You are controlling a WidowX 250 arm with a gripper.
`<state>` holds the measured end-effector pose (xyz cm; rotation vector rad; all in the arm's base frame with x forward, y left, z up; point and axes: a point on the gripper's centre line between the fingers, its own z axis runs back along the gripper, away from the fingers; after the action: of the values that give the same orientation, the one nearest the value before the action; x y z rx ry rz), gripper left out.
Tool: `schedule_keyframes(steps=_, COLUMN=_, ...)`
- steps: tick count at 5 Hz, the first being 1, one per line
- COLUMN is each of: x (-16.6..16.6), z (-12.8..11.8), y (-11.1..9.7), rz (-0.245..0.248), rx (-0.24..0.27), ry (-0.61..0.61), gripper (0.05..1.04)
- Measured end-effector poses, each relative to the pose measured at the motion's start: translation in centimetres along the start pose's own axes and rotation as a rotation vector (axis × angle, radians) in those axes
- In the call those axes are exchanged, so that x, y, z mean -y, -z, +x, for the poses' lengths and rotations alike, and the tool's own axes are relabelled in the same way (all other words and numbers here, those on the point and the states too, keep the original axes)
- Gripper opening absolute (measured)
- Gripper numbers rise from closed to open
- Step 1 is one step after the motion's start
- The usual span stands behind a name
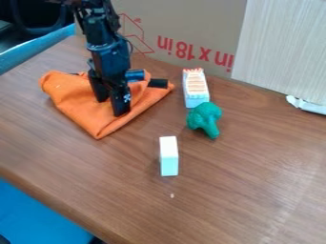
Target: Move the cloth at the edge of the table
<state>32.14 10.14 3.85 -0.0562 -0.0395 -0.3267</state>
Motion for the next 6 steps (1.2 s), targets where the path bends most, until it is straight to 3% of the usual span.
schedule_keyframes(steps=2, x=2.8, z=-2.6, y=0.1, rz=0.017, rx=0.020, ry=0.098, gripper=1.001)
schedule_keyframes(steps=4, x=4.6, z=-4.3, y=-0.1, rz=-0.019, rx=0.015, ry=0.167, gripper=1.001)
schedule_keyframes(steps=5, x=3.7, z=-3.9, y=-0.4, rz=-0.022, rx=0.011, ry=0.143, gripper=1.003)
schedule_keyframes(steps=6, x=1.8, z=-2.1, y=-0.2, rz=0.013, rx=0.013, ry=0.092, gripper=1.000)
